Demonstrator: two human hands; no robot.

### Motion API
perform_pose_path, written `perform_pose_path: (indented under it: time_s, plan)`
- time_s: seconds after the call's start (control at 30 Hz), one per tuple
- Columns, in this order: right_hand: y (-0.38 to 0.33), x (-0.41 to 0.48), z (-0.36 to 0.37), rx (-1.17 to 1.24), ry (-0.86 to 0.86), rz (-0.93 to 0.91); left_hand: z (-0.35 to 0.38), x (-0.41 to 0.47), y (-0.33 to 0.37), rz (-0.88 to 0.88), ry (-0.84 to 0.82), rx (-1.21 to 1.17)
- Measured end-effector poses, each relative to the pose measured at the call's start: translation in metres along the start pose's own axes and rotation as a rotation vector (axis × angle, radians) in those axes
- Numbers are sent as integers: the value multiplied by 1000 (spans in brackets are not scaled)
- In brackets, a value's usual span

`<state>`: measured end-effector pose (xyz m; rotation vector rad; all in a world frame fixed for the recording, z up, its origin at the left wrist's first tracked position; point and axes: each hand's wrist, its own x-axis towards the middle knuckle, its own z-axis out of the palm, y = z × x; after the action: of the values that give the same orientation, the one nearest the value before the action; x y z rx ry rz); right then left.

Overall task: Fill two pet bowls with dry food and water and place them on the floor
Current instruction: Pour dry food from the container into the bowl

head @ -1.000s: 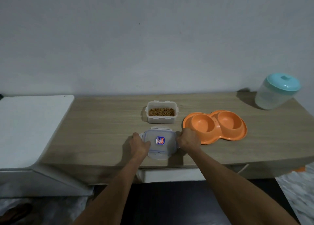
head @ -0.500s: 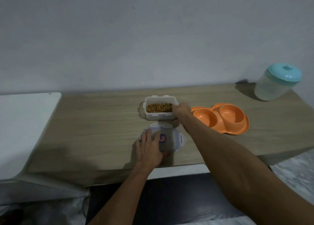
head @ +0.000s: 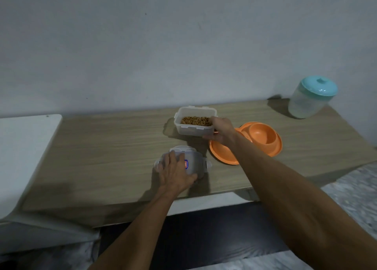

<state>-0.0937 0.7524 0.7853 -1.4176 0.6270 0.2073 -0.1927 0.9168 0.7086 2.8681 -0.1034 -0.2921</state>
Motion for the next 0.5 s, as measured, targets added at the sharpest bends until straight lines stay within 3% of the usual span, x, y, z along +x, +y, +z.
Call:
perform_pose_path:
  time_s: [0.07, 0.27, 0.5]
  plan:
    - [-7, -5, -20, 17, 27, -29, -1, 3, 18, 23, 63, -17]
    - [-20, -12, -93, -52, 121, -120, -1, 26, 80, 80, 37, -86]
    - [-28, -16, -161, -255, 218, -227, 13, 38, 111, 29, 43, -51]
